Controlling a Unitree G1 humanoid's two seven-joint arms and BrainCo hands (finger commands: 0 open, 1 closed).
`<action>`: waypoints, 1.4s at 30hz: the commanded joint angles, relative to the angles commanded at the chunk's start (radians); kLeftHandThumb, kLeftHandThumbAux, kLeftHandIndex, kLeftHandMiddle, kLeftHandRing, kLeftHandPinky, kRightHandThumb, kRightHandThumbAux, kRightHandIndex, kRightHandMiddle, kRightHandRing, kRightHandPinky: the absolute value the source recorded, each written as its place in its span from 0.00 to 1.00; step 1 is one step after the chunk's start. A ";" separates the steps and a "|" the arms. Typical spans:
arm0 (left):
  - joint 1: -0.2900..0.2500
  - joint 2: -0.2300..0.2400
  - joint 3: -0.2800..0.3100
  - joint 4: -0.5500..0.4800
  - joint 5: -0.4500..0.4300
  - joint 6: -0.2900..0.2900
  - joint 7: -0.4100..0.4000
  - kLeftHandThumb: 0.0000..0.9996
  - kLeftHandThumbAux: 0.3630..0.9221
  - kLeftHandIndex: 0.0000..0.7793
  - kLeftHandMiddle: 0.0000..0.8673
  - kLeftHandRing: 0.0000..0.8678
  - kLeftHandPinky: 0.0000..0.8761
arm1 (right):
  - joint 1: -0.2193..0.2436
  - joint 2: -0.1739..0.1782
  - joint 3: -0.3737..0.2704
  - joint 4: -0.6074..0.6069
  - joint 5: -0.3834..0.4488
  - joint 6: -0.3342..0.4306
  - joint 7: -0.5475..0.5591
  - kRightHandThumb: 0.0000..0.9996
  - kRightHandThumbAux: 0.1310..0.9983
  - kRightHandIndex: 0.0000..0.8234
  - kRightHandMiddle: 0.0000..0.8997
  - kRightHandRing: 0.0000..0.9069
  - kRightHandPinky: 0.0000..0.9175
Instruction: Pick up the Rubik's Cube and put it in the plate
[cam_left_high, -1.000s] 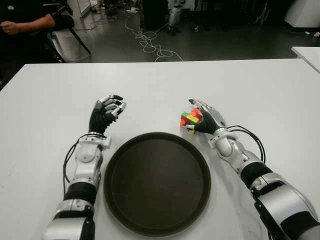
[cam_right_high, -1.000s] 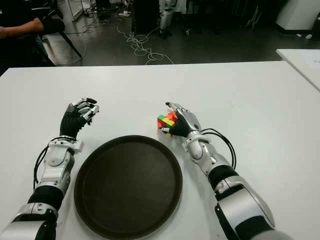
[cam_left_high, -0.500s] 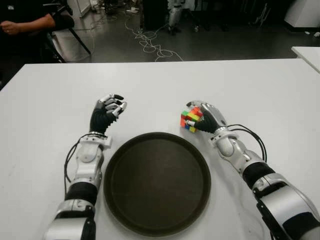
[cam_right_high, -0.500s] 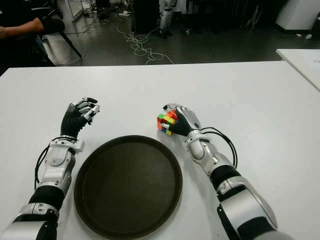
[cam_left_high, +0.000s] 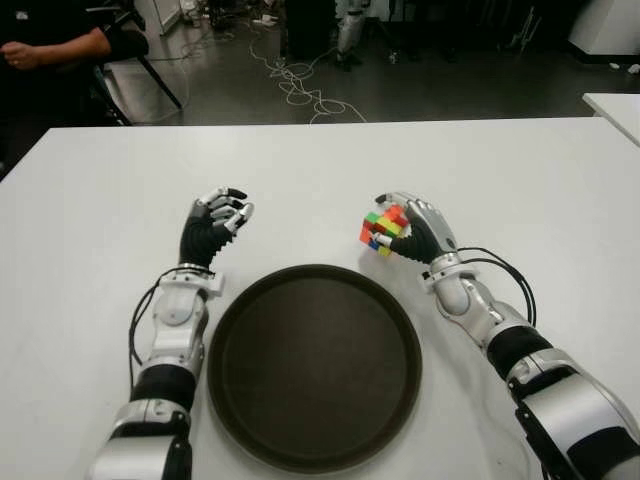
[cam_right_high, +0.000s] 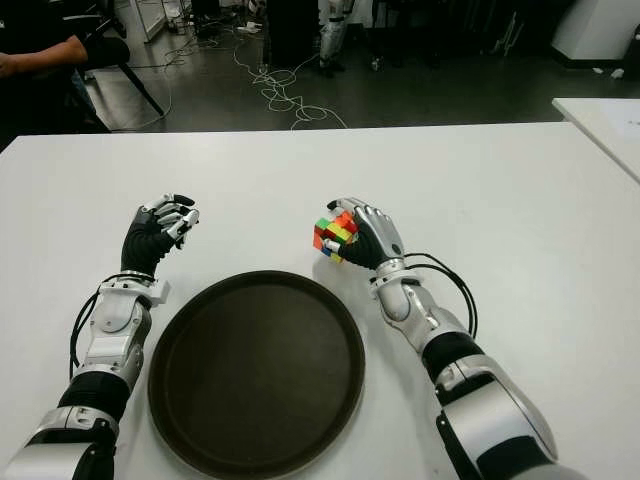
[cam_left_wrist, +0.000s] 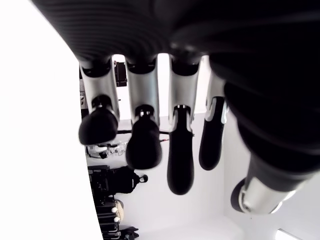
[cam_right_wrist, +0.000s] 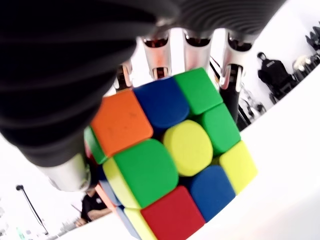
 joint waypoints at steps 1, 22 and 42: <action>0.000 0.000 0.000 -0.001 -0.001 0.001 0.000 0.84 0.53 0.53 0.66 0.86 0.89 | 0.000 0.000 0.000 0.001 0.000 -0.003 -0.003 0.83 0.64 0.49 0.56 0.64 0.59; 0.001 0.002 0.002 -0.005 -0.009 0.008 -0.011 0.84 0.53 0.53 0.66 0.86 0.90 | -0.005 0.006 -0.009 0.021 0.005 -0.044 -0.060 0.83 0.63 0.49 0.55 0.63 0.60; 0.003 0.002 0.005 -0.003 -0.006 0.008 -0.004 0.84 0.53 0.54 0.67 0.85 0.88 | 0.030 0.008 -0.023 -0.098 0.004 -0.109 -0.130 0.83 0.64 0.48 0.56 0.65 0.64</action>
